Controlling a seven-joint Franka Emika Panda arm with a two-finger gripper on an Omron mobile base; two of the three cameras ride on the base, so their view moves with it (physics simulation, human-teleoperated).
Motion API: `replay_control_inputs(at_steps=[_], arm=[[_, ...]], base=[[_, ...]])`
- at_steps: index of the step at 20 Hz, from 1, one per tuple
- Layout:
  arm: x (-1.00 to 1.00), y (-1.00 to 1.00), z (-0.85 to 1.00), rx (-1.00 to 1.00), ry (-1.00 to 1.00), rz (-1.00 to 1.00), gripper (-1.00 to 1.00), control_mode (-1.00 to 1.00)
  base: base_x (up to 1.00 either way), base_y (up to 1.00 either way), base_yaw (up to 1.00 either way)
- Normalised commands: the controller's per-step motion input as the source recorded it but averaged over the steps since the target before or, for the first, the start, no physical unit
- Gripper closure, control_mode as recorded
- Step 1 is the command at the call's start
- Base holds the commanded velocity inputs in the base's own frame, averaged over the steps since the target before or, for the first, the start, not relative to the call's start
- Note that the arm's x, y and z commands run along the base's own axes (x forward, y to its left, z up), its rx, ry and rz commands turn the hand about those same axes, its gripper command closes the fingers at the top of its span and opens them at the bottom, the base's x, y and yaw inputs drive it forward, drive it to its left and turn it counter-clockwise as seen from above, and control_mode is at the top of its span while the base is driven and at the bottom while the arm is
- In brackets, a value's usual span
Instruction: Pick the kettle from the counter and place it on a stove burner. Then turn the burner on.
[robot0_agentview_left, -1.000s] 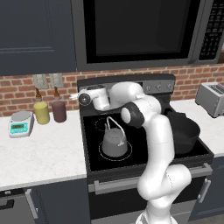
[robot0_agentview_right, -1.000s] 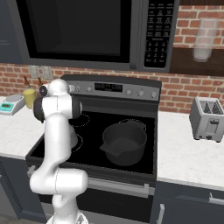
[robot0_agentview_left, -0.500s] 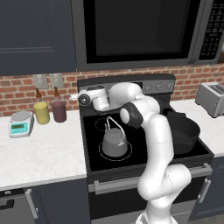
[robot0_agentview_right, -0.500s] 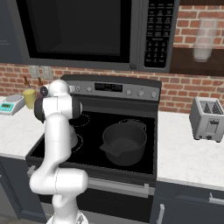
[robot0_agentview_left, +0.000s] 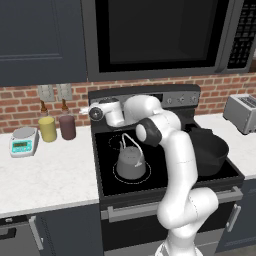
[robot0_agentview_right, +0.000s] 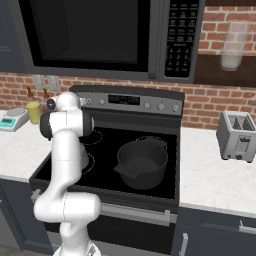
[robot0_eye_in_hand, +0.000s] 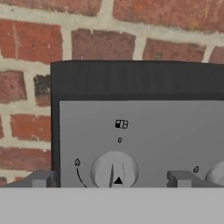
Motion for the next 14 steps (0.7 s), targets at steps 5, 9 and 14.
replay_control_inputs(at_steps=[5, 9, 14], arm=[[0.06, 0.0, 0.0, 0.0, 0.0, 0.0, -1.0, -1.0], [0.0, 0.0, 0.0, 0.0, 0.0, 0.0, -1.0, -1.0], [0.0, -0.02, 0.0, 0.0, 0.0, 0.0, -1.0, -1.0]], base=[[0.0, 0.0, 0.0], [0.0, 0.0, 0.0], [0.0, 0.0, 0.0]])
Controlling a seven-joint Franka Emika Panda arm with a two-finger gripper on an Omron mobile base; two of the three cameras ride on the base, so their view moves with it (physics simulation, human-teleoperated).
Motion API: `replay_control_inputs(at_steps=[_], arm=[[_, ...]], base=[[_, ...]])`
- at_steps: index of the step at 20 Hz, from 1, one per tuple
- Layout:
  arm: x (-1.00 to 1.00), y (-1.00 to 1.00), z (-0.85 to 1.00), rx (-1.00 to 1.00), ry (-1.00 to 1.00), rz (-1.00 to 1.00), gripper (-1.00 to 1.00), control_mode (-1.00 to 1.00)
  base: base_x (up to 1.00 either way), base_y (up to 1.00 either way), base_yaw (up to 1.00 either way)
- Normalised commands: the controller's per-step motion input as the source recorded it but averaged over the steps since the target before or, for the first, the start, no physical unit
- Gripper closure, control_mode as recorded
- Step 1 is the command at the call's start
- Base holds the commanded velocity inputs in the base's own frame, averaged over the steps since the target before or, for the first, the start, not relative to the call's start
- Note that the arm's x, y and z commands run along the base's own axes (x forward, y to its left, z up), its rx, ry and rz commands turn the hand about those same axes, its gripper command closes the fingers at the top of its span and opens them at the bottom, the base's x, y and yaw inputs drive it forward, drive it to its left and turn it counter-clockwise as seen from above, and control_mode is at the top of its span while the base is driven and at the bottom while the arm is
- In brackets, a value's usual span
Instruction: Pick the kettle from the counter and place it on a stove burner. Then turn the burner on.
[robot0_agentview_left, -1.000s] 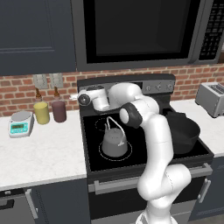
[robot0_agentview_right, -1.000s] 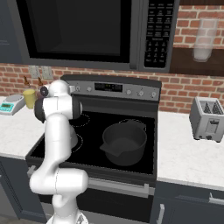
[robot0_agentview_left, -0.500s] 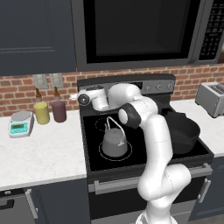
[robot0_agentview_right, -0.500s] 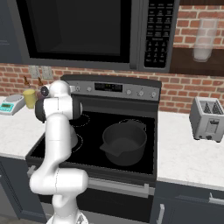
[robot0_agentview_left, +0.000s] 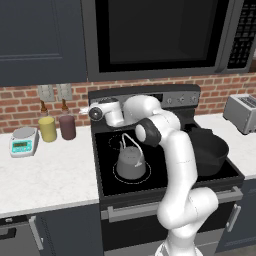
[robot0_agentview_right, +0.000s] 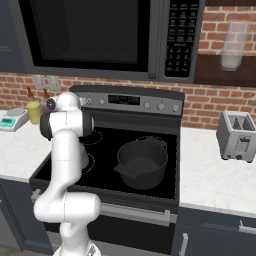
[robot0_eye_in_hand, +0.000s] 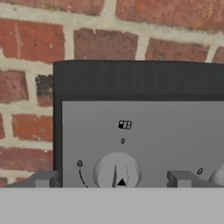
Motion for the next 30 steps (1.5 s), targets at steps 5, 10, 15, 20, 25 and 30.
replay_control_inputs(at_steps=[5, 10, 15, 20, 25, 30], arm=[[0.0, -0.03, 0.0, 0.0, 0.0, 0.0, -1.0, -1.0], [-0.12, 0.0, 0.0, 0.0, -0.02, 0.0, -1.0, -1.0], [-0.31, 0.0, 0.09, 0.0, -0.08, 0.0, -1.0, -1.0], [-0.11, 0.0, 0.05, 0.0, -0.09, 0.0, -1.0, -1.0], [0.01, -0.03, -0.02, 0.0, -0.03, 0.0, -1.0, -1.0], [0.0, 0.0, -0.11, 0.0, 0.0, 0.0, -1.0, -1.0]], base=[[0.0, 0.0, 0.0], [0.0, 0.0, 0.0], [0.0, 0.0, 0.0], [0.0, 0.0, 0.0], [0.0, 0.0, 0.0], [0.0, 0.0, 0.0]])
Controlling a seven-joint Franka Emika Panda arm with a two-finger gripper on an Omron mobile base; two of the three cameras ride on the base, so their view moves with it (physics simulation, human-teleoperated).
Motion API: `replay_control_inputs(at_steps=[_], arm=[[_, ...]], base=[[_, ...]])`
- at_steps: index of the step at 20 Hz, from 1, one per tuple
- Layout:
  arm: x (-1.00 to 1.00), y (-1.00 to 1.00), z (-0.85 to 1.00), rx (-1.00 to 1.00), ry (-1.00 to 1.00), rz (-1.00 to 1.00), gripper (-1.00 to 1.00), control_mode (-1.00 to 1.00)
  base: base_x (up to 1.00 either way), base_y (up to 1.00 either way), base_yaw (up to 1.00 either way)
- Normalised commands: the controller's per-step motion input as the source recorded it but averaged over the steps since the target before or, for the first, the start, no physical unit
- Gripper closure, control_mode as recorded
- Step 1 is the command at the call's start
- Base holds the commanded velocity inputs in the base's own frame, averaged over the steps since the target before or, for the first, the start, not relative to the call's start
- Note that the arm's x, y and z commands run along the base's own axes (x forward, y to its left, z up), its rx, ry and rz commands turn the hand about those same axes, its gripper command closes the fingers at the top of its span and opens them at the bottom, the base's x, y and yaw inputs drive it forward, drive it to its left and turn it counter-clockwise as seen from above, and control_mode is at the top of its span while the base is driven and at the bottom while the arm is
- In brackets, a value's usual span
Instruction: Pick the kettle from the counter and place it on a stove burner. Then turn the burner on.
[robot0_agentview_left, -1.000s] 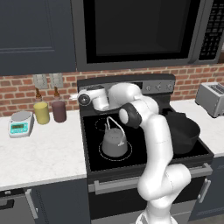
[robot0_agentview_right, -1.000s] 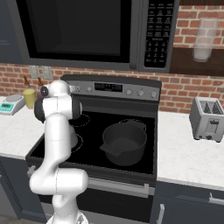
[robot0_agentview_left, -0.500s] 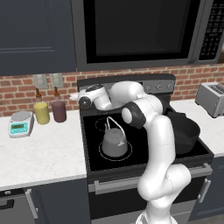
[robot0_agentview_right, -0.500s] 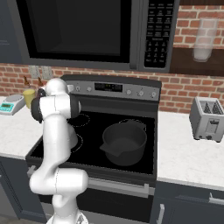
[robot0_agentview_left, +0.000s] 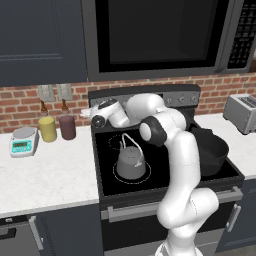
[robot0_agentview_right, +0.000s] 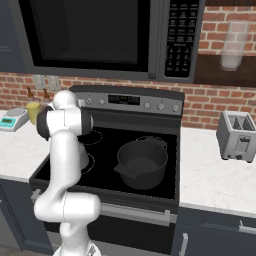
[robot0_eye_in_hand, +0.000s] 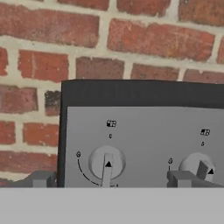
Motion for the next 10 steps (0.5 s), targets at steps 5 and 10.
replay_control_inputs(at_steps=[5, 10], arm=[[0.01, 0.0, -0.03, 0.0, 0.0, 0.0, -1.0, -1.0], [0.14, 0.0, 0.0, 0.0, 0.0, 0.0, -1.0, -1.0]], base=[[0.0, 0.0, 0.0], [0.0, 0.0, 0.0]])
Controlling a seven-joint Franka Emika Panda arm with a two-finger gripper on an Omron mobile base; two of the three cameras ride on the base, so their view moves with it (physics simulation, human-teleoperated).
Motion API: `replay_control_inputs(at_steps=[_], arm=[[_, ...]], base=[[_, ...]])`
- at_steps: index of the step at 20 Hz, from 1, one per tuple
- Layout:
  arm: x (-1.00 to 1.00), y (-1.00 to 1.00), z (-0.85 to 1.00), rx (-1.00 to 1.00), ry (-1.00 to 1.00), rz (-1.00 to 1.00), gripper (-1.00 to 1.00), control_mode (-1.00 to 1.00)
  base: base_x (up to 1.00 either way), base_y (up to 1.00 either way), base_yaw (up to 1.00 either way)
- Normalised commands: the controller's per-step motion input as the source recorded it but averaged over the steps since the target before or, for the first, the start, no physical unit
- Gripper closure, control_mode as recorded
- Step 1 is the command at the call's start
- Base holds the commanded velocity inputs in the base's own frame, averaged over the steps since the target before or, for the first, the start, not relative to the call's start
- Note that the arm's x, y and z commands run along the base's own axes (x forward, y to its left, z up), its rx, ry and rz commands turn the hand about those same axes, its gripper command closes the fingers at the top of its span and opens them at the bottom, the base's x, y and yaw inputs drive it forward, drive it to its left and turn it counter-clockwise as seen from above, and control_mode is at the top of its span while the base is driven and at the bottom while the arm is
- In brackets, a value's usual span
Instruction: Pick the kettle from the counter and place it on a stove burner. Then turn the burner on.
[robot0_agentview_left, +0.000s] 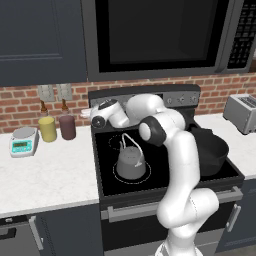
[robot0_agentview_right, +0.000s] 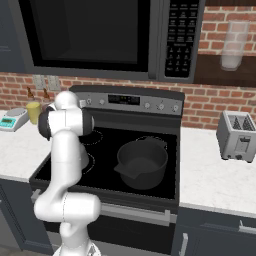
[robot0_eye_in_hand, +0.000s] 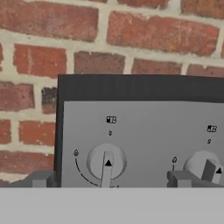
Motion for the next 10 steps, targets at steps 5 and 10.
replay_control_inputs(at_steps=[5, 10], arm=[[0.13, 0.0, 0.0, 0.0, 0.0, 0.0, -1.0, -1.0], [0.0, 0.0, 0.0, 0.0, 0.0, 0.0, -1.0, -1.0]], base=[[0.0, 0.0, 0.0], [0.0, 0.0, 0.0]])
